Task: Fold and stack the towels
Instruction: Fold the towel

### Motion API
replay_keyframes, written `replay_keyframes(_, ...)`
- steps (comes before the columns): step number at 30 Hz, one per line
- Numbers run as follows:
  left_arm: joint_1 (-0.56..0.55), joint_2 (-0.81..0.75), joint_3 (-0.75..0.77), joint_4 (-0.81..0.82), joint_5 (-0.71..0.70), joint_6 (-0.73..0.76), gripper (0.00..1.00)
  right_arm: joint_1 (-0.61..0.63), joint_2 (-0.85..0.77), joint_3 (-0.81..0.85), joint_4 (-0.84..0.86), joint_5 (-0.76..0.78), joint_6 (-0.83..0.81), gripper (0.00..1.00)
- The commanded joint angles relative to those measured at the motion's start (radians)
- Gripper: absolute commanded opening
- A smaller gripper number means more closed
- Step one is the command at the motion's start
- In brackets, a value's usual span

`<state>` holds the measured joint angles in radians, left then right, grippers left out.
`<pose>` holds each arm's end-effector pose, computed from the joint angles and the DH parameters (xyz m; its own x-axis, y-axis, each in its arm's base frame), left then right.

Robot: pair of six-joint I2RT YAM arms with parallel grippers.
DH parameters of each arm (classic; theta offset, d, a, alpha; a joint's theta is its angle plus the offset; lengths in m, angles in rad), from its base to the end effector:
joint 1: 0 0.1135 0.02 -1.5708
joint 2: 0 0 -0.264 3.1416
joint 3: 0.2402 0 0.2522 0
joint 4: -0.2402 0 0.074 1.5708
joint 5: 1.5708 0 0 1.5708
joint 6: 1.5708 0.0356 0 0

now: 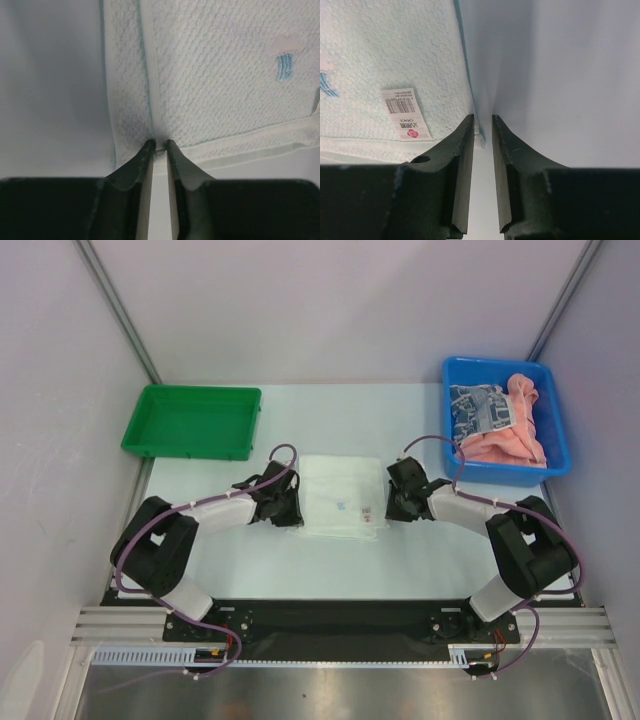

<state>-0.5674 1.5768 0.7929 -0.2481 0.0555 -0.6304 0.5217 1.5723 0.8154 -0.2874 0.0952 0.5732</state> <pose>0.2466 -0.1595 0.1530 -0.9152 -0.1147 -0.3864 0.0262 0.9397 -0.3409 0.2572 0.1439 0.1583 -0.8763 0.1190 -0.4668 0.0245 0.9788 0.2035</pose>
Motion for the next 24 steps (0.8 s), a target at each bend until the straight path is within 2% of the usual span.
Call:
replay_keyframes(1,-0.011,0.005,-0.001,0.013,-0.025,-0.015,0.19,0.024,0.029,-0.024,-0.019,0.029,0.028,0.26)
replay_keyframes(3,-0.011,0.002,0.003,0.004,-0.022,-0.014,0.15,0.037,0.031,-0.025,-0.033,0.035,0.036,0.25)
replay_keyframes(4,-0.012,0.002,0.005,0.004,-0.019,-0.012,0.09,0.041,0.031,-0.025,-0.038,0.043,0.039,0.25)
replay_keyframes(7,-0.015,0.0,0.019,-0.013,-0.013,-0.011,0.0,0.054,0.035,-0.027,-0.048,0.046,0.05,0.24)
replay_keyframes(9,-0.023,0.002,0.034,-0.032,-0.019,-0.008,0.0,0.061,0.037,-0.027,-0.067,0.054,0.06,0.22)
replay_keyframes(12,-0.031,-0.003,0.051,-0.06,-0.031,-0.003,0.0,0.066,0.037,-0.035,-0.068,0.075,0.071,0.11)
replay_keyframes(13,-0.032,-0.004,0.055,-0.066,-0.039,-0.003,0.0,0.066,0.034,-0.035,-0.062,0.068,0.067,0.02)
replay_keyframes(14,-0.032,-0.008,0.06,-0.074,-0.039,0.001,0.0,0.064,0.032,-0.032,-0.058,0.069,0.06,0.0)
replay_keyframes(24,-0.034,-0.05,0.153,-0.203,-0.048,0.011,0.01,0.066,-0.058,0.068,-0.117,0.034,0.008,0.0)
